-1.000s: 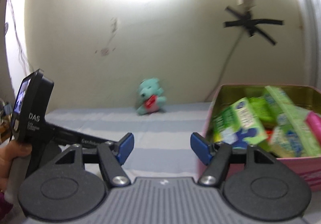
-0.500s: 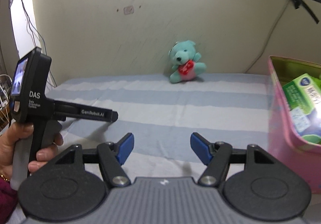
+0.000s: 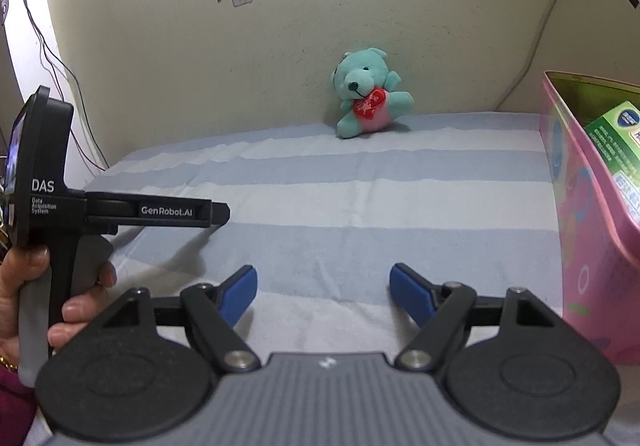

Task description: Organize objects

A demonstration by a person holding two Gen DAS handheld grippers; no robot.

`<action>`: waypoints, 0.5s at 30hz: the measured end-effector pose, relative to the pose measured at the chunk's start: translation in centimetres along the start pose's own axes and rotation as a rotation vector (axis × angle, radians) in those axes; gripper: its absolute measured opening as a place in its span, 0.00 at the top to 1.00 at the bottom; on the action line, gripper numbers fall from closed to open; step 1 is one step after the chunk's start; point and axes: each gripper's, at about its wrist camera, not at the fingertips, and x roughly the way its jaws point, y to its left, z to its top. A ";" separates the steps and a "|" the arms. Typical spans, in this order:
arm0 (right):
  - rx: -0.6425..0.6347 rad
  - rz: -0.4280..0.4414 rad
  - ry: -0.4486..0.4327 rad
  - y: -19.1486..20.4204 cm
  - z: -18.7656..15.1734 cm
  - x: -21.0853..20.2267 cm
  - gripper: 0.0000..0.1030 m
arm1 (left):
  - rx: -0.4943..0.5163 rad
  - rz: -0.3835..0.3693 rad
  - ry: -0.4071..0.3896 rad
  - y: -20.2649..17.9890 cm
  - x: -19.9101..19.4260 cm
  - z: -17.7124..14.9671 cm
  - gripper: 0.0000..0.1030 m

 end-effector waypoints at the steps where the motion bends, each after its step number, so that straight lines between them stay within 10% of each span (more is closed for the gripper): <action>1: -0.001 0.000 0.001 0.0 0.0 0.0 0.25 | 0.001 -0.005 0.001 0.0 0.1 0.0 0.09; 15: -0.004 -0.004 0.002 0.2 0.3 0.5 0.24 | 0.001 -0.012 0.005 -0.2 0.0 0.0 0.07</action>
